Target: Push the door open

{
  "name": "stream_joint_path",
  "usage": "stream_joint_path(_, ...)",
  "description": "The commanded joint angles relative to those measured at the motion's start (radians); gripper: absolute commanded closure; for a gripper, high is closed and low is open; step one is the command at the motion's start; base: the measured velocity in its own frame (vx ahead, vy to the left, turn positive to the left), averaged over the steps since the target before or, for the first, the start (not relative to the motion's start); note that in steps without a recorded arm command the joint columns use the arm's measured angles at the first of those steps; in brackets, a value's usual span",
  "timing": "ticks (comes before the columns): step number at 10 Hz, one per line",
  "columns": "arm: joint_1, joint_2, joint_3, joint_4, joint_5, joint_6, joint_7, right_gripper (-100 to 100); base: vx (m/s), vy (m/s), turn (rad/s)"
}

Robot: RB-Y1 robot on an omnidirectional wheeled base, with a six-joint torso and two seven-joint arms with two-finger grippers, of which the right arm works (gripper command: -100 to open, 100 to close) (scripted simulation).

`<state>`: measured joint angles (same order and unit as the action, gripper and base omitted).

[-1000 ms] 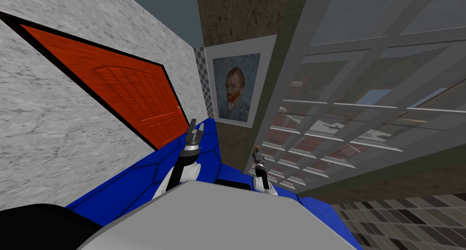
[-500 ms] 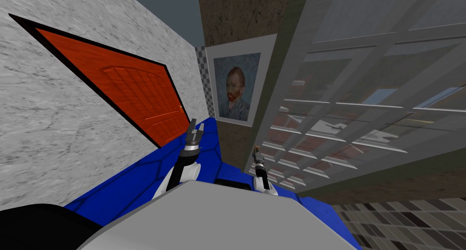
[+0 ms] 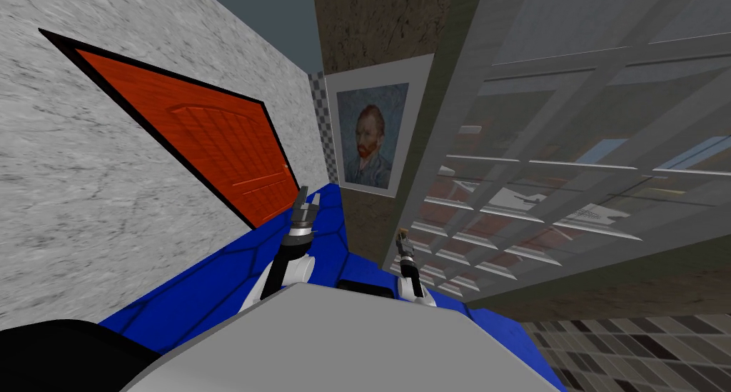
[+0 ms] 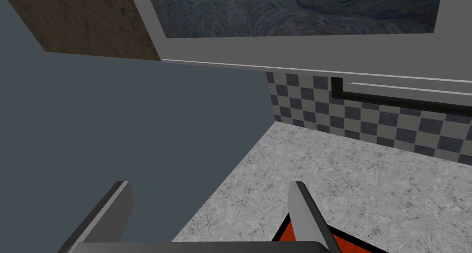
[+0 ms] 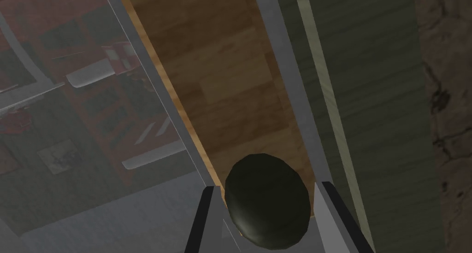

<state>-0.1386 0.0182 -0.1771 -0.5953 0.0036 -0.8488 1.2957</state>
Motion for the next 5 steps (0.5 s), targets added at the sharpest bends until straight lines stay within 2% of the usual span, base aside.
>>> stream_joint_path(1, 0.005, -0.013, 0.001, -0.007, -0.010, -0.002, -0.049, 100, -0.027, -0.018, 0.028)
stream_joint_path(3, 0.006, -0.016, 0.008, -0.009, -0.016, -0.002, -0.087, 100, -0.035, -0.020, 0.029)
stream_joint_path(5, 0.009, -0.023, 0.024, -0.012, -0.029, -0.002, -0.150, 100, -0.038, -0.022, 0.032)
